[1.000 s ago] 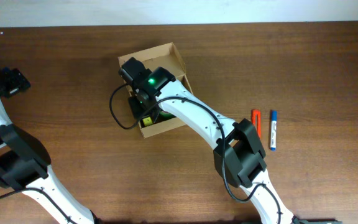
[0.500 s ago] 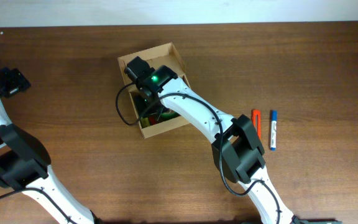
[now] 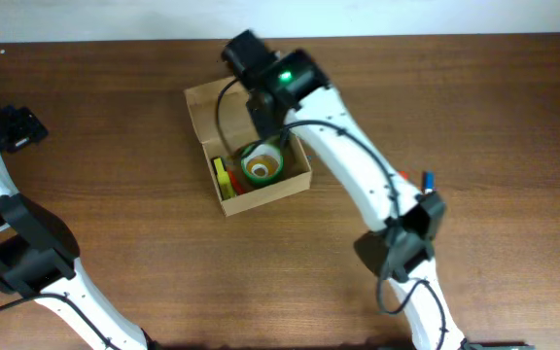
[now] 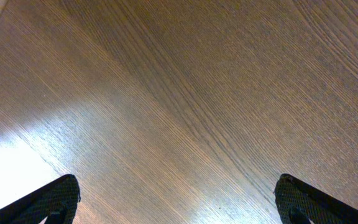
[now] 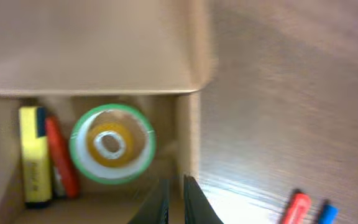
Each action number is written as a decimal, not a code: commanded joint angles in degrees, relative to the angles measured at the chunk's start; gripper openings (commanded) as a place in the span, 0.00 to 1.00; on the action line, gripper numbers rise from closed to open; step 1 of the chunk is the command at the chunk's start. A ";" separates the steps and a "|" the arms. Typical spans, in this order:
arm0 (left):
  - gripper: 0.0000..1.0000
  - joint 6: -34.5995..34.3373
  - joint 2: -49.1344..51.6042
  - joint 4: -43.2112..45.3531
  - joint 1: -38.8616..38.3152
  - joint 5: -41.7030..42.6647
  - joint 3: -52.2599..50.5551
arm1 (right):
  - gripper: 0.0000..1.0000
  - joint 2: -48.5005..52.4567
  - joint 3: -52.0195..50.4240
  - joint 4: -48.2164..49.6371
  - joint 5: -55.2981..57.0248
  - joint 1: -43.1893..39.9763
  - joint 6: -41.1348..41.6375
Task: Pack container
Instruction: 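Place the highlighter into the box next to the stapler, release, then move the right gripper to the red box cutter and grasp it, then carry the red cutter into the box beside the tapes, release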
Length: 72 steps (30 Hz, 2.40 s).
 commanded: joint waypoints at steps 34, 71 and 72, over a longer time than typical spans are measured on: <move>1.00 0.92 -0.98 -0.07 0.02 0.22 -0.11 | 0.51 -30.51 -85.88 42.95 -19.04 -34.60 -7.96; 1.00 0.90 -0.98 -0.07 0.02 0.22 -0.11 | 0.04 -25.99 -22.12 11.02 -16.28 -2.12 -39.60; 1.00 0.90 -0.98 -0.07 0.02 0.22 -0.11 | 0.06 -25.49 -22.12 11.13 -16.26 -1.46 -43.87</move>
